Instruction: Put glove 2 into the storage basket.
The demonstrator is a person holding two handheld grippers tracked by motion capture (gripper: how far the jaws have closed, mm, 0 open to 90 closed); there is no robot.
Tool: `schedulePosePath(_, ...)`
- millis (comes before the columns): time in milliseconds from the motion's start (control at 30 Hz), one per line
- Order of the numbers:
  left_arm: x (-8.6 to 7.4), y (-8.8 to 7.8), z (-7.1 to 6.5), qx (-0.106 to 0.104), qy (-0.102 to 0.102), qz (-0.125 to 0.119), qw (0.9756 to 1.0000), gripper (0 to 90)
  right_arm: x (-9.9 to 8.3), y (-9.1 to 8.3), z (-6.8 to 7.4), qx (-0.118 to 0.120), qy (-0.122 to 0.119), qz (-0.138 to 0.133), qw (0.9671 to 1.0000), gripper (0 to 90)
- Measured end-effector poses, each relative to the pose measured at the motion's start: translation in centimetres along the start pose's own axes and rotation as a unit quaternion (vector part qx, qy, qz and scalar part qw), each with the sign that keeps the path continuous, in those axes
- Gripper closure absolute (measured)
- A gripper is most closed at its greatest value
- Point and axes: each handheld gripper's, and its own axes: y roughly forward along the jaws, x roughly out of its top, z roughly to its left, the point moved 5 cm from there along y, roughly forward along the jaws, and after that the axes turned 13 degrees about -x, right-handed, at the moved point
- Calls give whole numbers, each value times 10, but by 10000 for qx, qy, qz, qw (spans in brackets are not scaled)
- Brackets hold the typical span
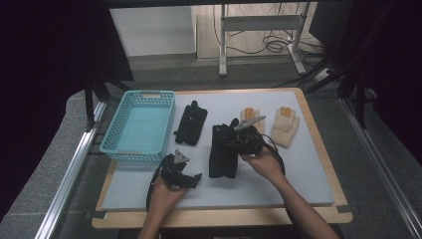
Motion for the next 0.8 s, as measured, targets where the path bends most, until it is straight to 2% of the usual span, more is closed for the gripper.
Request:
schedulePosePath(200,0,0,0,3,8,25,10000,26,-37,6,15,36,51,218,9997,792)
schedulePosePath(233,0,0,0,2,7,25,10000,26,-40,7,16,92,83,220,9997,757)
schedulePosePath(267,0,0,0,3,7,24,10000,26,-42,7,17,112,101,178,9997,678)
schedulePosePath(333,0,0,0,2,9,25,10000,26,-41,4,13,27,129,29,9999,589)
schedulePosePath(433,0,0,0,1,5,22,10000,26,-34,-2,2,-108,201,-140,9996,547)
schedulePosePath(567,0,0,0,-3,-5,24,10000,26,-29,-2,-10,-241,235,-175,9993,547)
schedulePosePath(700,0,-1,1,56,-14,23,10000,0,-25,7,-15,-236,269,-128,9993,552)
schedulePosePath(733,0,-2,3,254,-157,-43,9995,0,-21,14,-15,-243,274,-101,9993,552)
schedulePosePath(800,-2,-4,5,271,-255,-21,9993,7,-16,20,-14,-224,246,-94,9994,570)
